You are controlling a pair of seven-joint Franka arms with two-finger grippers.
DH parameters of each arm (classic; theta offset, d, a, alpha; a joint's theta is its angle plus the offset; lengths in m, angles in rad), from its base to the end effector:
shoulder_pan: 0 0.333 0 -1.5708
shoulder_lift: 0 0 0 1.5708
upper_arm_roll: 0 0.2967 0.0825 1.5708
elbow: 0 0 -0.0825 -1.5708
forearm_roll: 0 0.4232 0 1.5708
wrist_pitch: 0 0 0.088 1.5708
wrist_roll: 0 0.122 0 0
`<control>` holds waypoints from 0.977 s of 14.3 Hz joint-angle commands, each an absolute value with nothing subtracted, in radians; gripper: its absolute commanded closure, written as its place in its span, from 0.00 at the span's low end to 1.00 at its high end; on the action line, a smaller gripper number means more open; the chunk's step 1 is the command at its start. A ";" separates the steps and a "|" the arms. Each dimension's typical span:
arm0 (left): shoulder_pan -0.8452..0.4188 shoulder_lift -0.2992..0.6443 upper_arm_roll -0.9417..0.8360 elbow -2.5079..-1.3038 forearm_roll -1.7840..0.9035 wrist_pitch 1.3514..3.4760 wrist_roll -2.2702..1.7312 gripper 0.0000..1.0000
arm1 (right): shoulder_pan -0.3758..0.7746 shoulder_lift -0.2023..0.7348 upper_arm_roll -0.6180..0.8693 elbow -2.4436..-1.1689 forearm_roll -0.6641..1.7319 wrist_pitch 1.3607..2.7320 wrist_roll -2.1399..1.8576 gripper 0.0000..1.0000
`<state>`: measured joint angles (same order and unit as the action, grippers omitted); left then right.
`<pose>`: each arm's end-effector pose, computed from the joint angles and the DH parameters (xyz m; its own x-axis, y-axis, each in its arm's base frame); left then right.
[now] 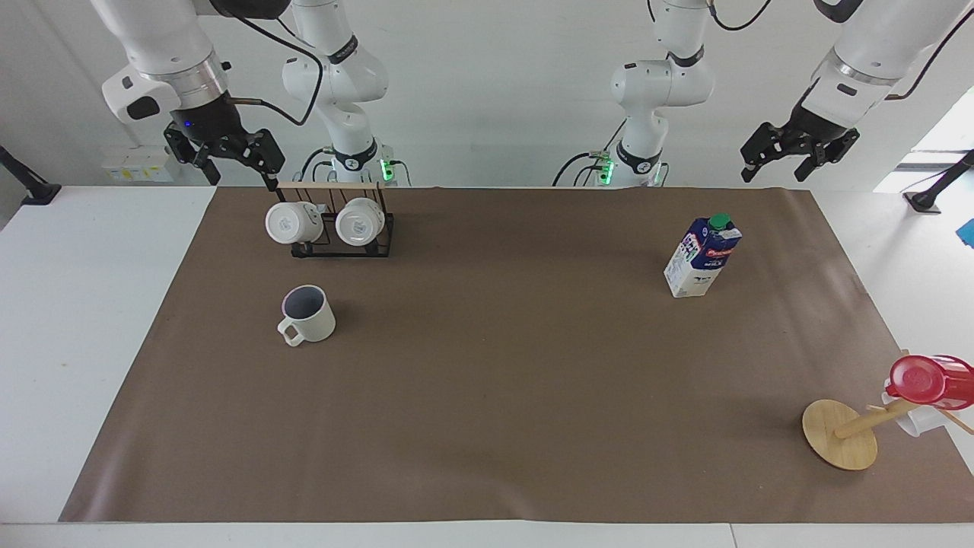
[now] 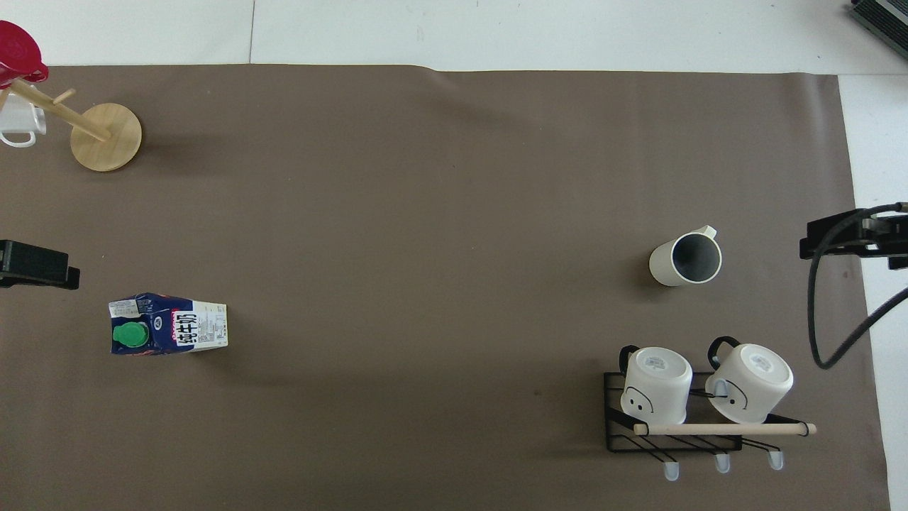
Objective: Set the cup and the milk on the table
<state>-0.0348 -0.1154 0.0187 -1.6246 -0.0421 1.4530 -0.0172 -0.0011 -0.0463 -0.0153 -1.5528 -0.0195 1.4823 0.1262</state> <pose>0.5460 -0.0138 0.6190 0.9984 -0.0041 -0.0568 -0.0016 -0.9991 0.0432 0.5706 -0.0121 0.6186 0.9894 -0.1438 -0.0216 -0.1433 -0.9894 0.0216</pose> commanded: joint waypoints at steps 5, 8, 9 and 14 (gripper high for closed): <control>-0.025 -0.112 0.014 -1.603 -0.034 1.431 -0.005 0.00 | -0.005 -0.081 -0.018 -1.600 -0.011 1.502 0.120 0.00; -0.025 -0.112 0.014 -1.603 -0.034 1.431 -0.005 0.00 | -0.005 -0.081 -0.018 -1.600 -0.009 1.503 0.121 0.00; -0.025 -0.112 0.014 -1.603 -0.034 1.431 -0.003 0.00 | -0.005 -0.081 -0.018 -1.601 -0.009 1.503 0.121 0.00; -0.025 -0.112 0.014 -1.603 -0.034 1.431 -0.003 0.00 | -0.003 -0.083 -0.018 -1.646 -0.009 1.538 0.123 0.00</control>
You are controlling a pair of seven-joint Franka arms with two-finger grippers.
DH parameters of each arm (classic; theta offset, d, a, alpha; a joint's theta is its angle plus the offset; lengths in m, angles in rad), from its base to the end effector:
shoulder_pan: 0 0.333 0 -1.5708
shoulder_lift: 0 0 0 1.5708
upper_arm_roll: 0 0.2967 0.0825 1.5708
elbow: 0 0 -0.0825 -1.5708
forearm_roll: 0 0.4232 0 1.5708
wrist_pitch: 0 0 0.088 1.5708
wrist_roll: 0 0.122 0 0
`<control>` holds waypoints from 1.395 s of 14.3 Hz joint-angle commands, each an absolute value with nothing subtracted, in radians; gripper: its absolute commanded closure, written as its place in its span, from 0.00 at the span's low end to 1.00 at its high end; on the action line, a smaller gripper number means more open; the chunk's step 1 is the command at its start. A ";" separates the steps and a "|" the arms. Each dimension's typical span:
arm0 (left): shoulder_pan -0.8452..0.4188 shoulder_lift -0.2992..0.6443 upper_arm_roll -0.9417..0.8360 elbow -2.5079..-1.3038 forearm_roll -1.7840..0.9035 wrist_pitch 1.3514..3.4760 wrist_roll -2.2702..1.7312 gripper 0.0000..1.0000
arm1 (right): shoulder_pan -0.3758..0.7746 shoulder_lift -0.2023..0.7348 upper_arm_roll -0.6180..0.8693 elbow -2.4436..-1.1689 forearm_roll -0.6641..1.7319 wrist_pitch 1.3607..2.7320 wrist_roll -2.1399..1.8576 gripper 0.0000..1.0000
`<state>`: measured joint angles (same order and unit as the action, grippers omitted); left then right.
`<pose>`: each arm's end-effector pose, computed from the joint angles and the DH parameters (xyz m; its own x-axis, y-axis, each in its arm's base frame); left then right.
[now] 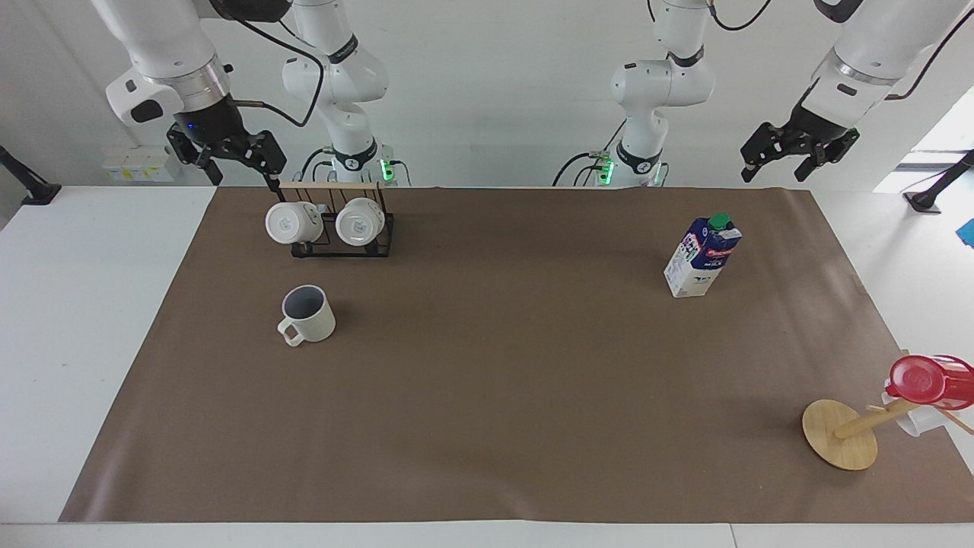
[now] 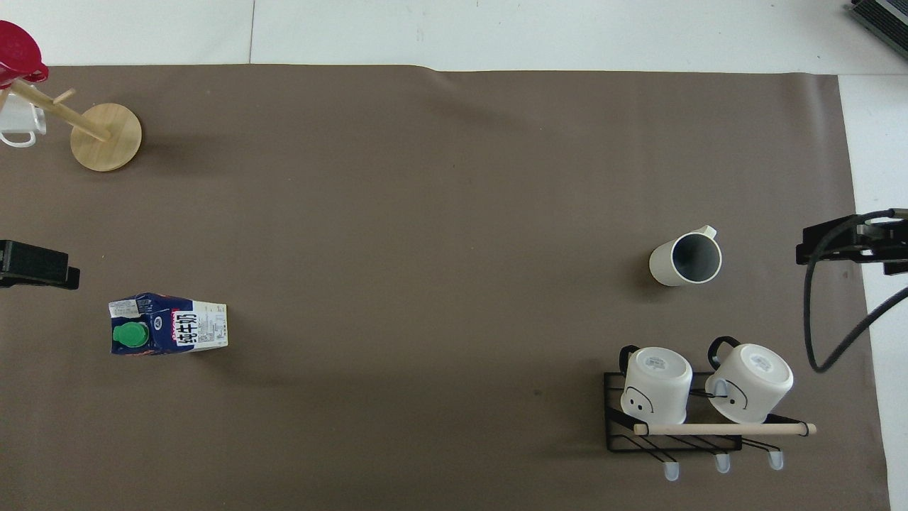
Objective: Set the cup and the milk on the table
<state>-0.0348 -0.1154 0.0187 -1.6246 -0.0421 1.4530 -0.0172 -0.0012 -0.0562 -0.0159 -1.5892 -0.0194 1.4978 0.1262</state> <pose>0.5460 -0.0138 0.6190 0.9984 -0.0041 -0.0568 -0.0016 -0.9991 0.0432 0.5690 -0.0124 0.6073 0.9890 -0.1441 -0.0326 -0.1434 -0.9894 0.0228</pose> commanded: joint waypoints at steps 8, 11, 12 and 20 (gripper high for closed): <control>-0.025 -0.112 0.014 -1.603 -0.034 1.431 -0.005 0.00 | 0.061 -0.055 -0.006 -1.919 -0.009 1.856 0.101 0.00; -0.025 -0.112 0.014 -1.603 -0.034 1.431 -0.003 0.00 | 0.081 0.004 -0.006 -1.994 -0.009 2.000 0.091 0.00; -0.025 -0.112 0.014 -1.603 -0.034 1.431 -0.005 0.00 | 0.081 0.021 -0.006 -2.011 -0.011 2.046 0.086 0.00; -0.025 -0.112 0.014 -1.603 -0.034 1.431 -0.003 0.00 | 0.086 0.132 -0.006 -2.065 -0.011 2.227 0.003 0.00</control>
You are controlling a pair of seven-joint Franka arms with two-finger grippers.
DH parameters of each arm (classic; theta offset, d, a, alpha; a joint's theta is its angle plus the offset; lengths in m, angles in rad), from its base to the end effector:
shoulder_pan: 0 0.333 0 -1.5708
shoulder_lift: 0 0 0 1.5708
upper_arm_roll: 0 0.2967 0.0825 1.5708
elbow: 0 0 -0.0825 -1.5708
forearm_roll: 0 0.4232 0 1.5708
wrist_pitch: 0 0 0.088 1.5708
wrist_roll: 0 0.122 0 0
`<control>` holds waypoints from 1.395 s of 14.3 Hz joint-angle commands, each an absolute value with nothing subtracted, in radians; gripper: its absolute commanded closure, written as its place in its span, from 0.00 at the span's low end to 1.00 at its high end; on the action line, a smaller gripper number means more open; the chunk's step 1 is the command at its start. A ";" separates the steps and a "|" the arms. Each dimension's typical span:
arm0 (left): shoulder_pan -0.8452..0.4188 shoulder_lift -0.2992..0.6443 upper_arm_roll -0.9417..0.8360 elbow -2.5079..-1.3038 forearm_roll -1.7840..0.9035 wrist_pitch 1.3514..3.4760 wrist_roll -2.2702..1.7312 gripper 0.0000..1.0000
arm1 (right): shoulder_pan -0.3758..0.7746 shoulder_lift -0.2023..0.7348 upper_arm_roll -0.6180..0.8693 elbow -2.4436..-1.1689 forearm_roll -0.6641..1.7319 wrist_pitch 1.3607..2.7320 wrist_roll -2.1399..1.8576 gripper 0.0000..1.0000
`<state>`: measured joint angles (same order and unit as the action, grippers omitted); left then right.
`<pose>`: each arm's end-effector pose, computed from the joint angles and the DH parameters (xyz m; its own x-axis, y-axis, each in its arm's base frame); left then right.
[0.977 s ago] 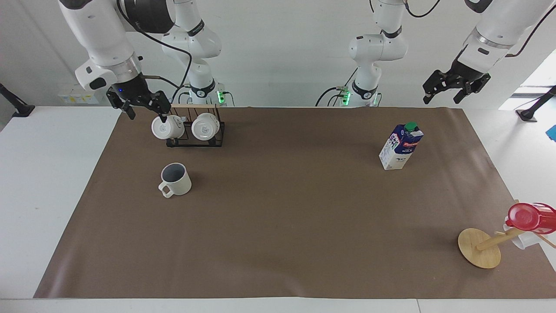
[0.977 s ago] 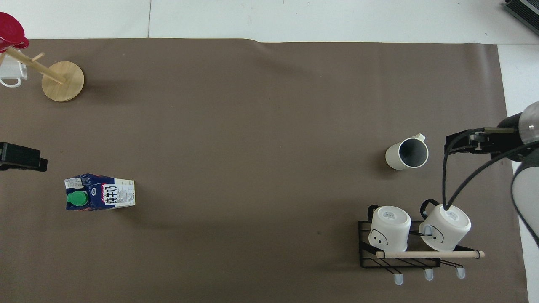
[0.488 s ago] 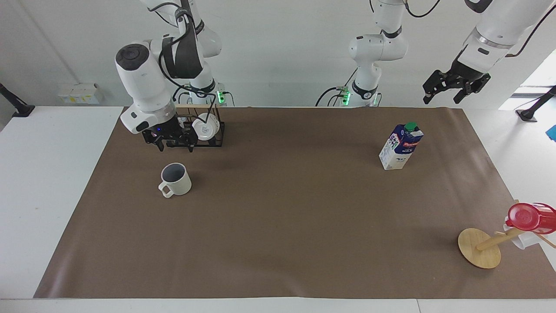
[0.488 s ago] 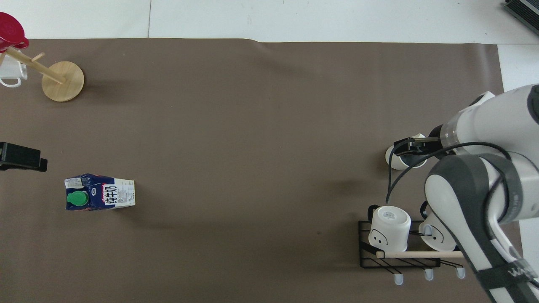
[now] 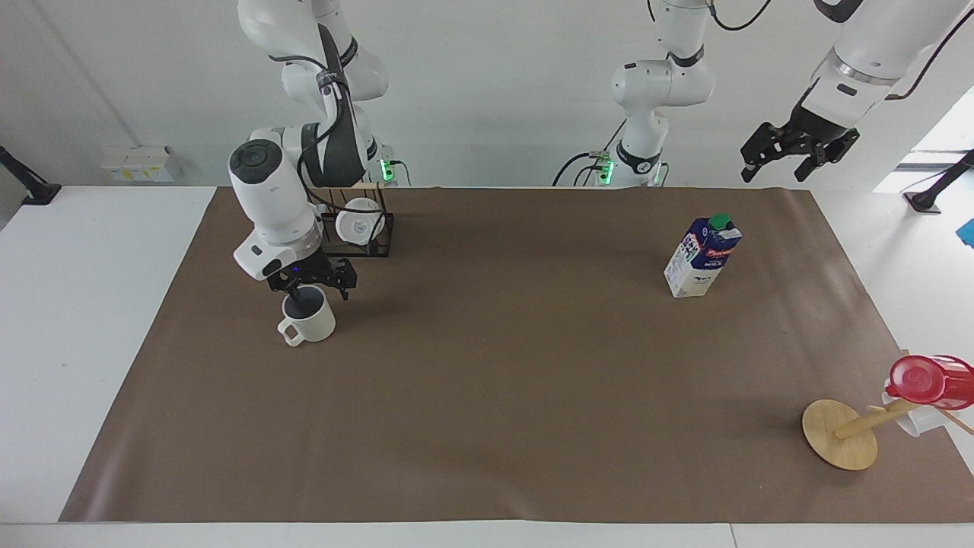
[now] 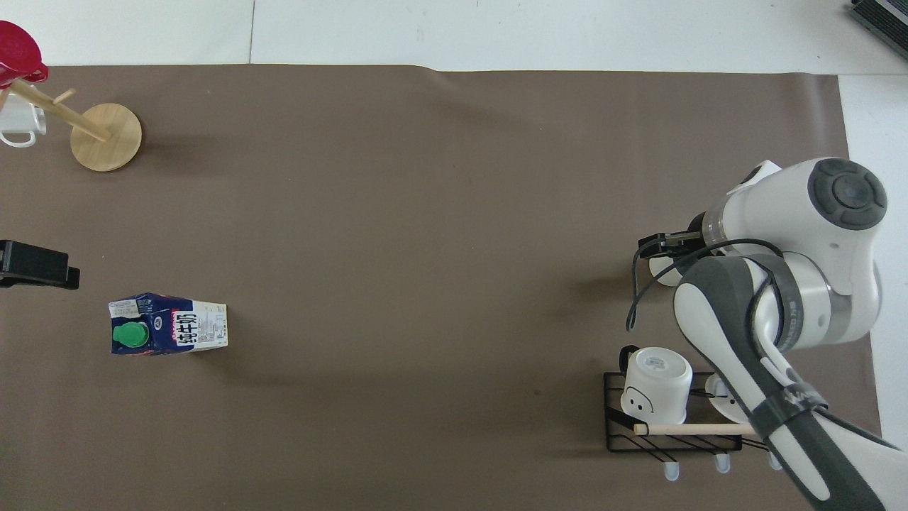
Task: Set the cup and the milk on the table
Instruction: 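Reach the right gripper to the white mug and grasp its rim, then carry the mug toward the center while the left gripper reaches the carton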
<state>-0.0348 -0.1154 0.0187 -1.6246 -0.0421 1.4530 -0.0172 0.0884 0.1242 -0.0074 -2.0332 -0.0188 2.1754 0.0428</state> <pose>0.5460 -0.0138 0.6190 0.9984 -0.0041 -0.0568 -0.0016 -0.9991 0.0432 0.6050 0.0482 0.3313 0.9986 0.0489 0.0186 0.0486 -0.9987 0.0158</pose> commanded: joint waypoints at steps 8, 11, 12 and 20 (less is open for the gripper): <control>-0.023 -0.112 0.014 -1.603 -0.034 1.431 -0.005 0.00 | 0.080 0.158 -0.008 -2.125 -0.011 2.333 -0.009 0.20; -0.025 -0.112 0.014 -1.603 -0.034 1.431 -0.003 0.00 | 0.080 0.160 -0.008 -2.123 -0.011 2.330 -0.008 0.77; -0.023 -0.112 0.014 -1.603 -0.034 1.431 -0.003 0.00 | 0.080 0.161 -0.008 -2.120 -0.011 2.330 -0.005 0.96; -0.032 -0.112 0.011 -1.603 -0.034 1.434 0.005 0.00 | 0.087 0.126 0.000 -2.034 -0.011 2.260 -0.002 1.00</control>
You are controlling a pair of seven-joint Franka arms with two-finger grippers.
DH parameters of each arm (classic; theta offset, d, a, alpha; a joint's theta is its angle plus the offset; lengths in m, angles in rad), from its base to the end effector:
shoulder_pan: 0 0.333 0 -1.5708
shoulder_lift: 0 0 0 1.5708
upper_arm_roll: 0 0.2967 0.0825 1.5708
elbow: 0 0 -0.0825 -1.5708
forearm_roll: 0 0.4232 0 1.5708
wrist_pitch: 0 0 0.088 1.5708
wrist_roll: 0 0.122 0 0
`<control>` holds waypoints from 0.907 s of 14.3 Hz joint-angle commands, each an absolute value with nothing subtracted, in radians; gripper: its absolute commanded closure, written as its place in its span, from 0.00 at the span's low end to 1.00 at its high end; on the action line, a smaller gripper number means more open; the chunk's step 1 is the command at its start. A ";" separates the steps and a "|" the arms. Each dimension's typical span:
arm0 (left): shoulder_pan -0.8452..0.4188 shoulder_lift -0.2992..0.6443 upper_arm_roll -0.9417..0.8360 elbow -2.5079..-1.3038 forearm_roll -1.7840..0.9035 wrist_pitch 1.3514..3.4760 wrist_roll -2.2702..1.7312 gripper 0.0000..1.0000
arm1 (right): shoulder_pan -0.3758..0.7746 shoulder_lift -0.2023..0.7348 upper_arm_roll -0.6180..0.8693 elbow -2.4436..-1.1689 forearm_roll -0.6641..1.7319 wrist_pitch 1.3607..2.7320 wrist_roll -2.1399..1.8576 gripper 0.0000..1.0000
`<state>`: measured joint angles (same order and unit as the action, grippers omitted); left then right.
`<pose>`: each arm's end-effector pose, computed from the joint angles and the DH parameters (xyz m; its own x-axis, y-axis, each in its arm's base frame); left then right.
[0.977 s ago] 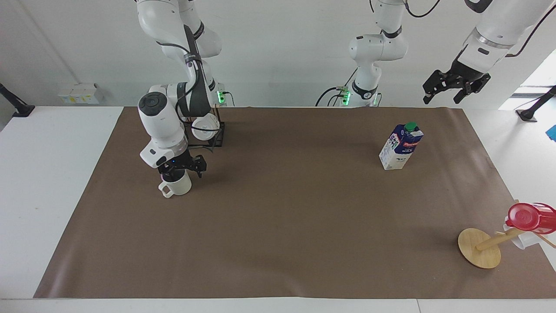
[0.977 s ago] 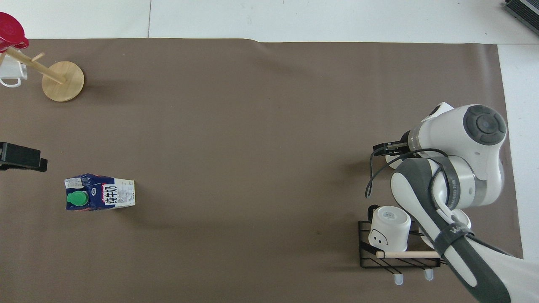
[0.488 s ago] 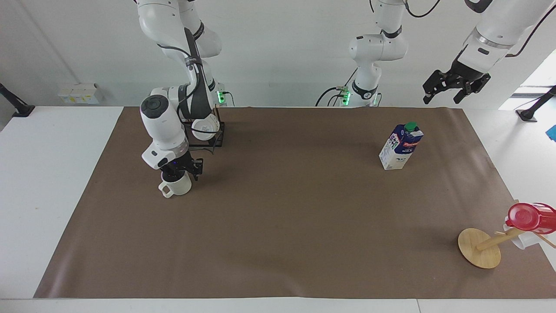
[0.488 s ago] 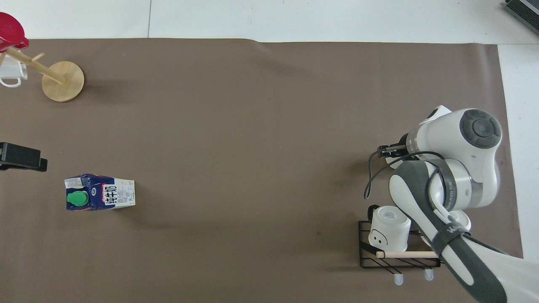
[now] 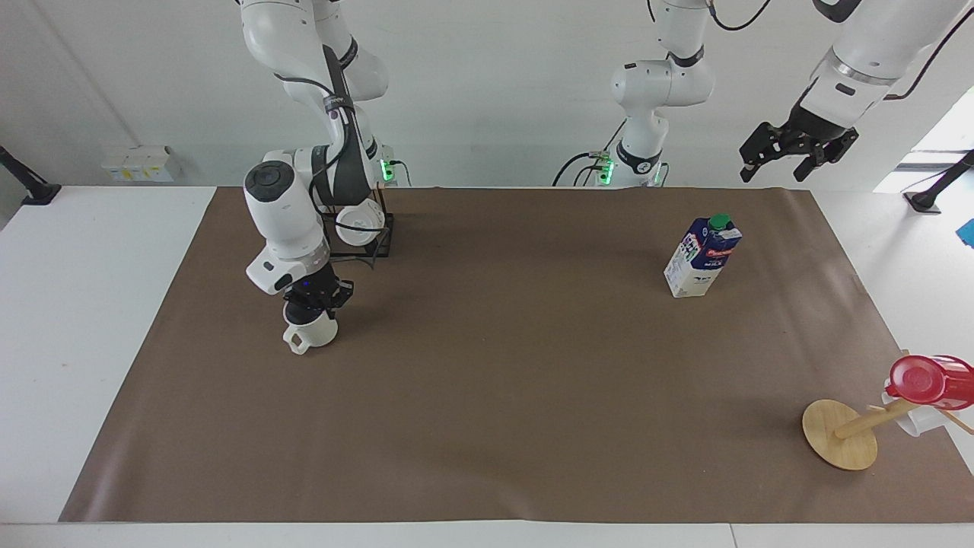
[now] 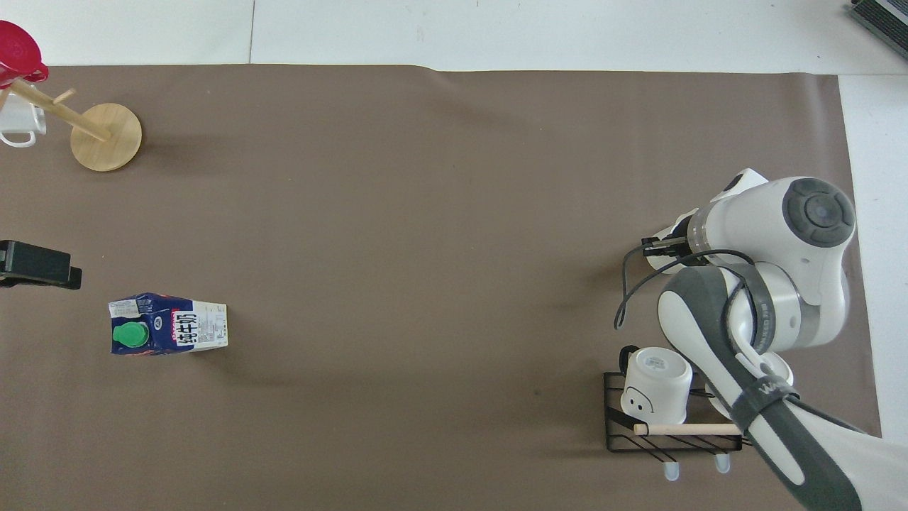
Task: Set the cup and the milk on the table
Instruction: 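Carry the mug toward the center while the left gripper reaches the carton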
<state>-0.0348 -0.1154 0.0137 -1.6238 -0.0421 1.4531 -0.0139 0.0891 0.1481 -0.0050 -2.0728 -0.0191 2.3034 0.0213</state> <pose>0.5459 -0.0167 0.6194 0.9984 -0.0123 -0.0558 -0.0099 -0.9990 0.0428 0.6078 0.0506 0.3095 0.9937 0.0753 0.0826 0.0744 -0.9971 0.0142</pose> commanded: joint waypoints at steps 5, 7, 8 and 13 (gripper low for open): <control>-0.040 -0.113 0.006 -1.612 -0.035 1.453 0.002 0.00 | 0.182 0.124 0.014 -1.915 -0.012 2.151 0.318 1.00; -0.049 -0.129 0.005 -1.643 -0.035 1.479 -0.002 0.00 | 0.230 0.132 0.014 -1.885 -0.012 2.146 0.481 1.00; -0.051 -0.132 0.005 -1.663 -0.034 1.492 -0.002 0.00 | 0.254 0.140 0.014 -1.873 -0.009 2.146 0.533 1.00; -0.049 -0.146 0.006 -1.747 -0.034 1.571 -0.002 0.00 | 0.368 0.187 0.014 -1.806 -0.012 2.138 0.745 1.00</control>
<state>-0.0374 -0.1153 -0.0025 -1.6867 -0.0421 1.5233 -0.0075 0.3368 0.1444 0.0139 -1.8690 -0.0178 2.1620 0.6670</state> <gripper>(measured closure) 0.000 0.956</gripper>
